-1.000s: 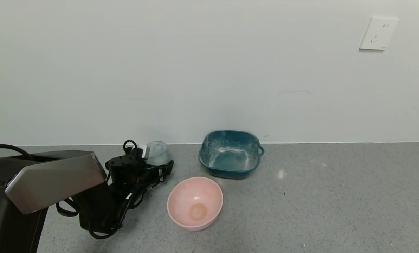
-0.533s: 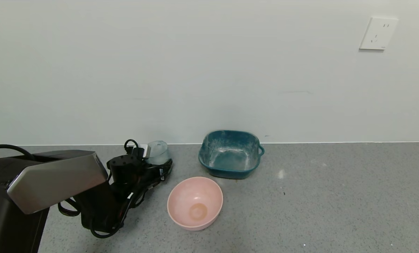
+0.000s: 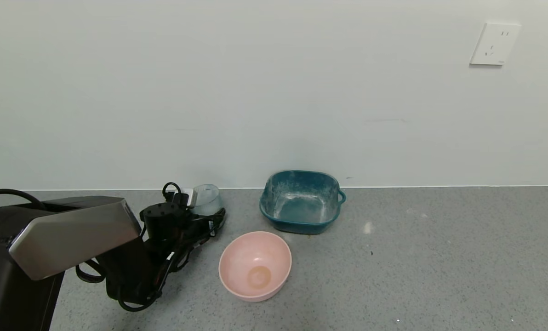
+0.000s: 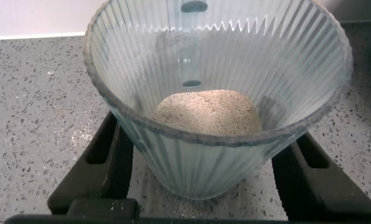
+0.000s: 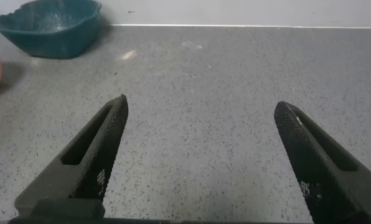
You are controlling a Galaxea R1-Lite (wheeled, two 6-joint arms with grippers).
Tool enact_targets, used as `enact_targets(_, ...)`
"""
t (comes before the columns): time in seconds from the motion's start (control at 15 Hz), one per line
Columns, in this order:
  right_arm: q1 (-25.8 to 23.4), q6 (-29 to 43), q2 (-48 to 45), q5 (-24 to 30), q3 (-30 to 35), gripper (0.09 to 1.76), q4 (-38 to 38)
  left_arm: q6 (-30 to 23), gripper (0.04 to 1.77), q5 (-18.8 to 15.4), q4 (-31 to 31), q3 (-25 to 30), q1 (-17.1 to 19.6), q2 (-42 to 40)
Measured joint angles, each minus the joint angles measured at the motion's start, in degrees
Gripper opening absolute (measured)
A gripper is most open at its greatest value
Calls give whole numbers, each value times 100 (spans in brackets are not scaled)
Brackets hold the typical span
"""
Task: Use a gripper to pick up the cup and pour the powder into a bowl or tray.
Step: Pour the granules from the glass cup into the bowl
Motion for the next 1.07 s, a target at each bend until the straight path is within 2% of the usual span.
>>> enact_targets(0.27, 0, 5, 0, 0, 0, 171, 0, 13, 129, 74, 149, 27, 0, -139)
enact_targets(0.47, 0, 0, 0, 0, 0, 171, 0, 24, 129, 124, 639, 18, -2, -478)
enact_targets(0.73, 0, 5, 0, 0, 0, 171, 0, 74, 129, 295, 1836, -202, -133, -1232)
enact_targets(1.07, 0, 0, 0, 0, 0, 171, 0, 539, 129, 827, 2866, -877, -649, -1801)
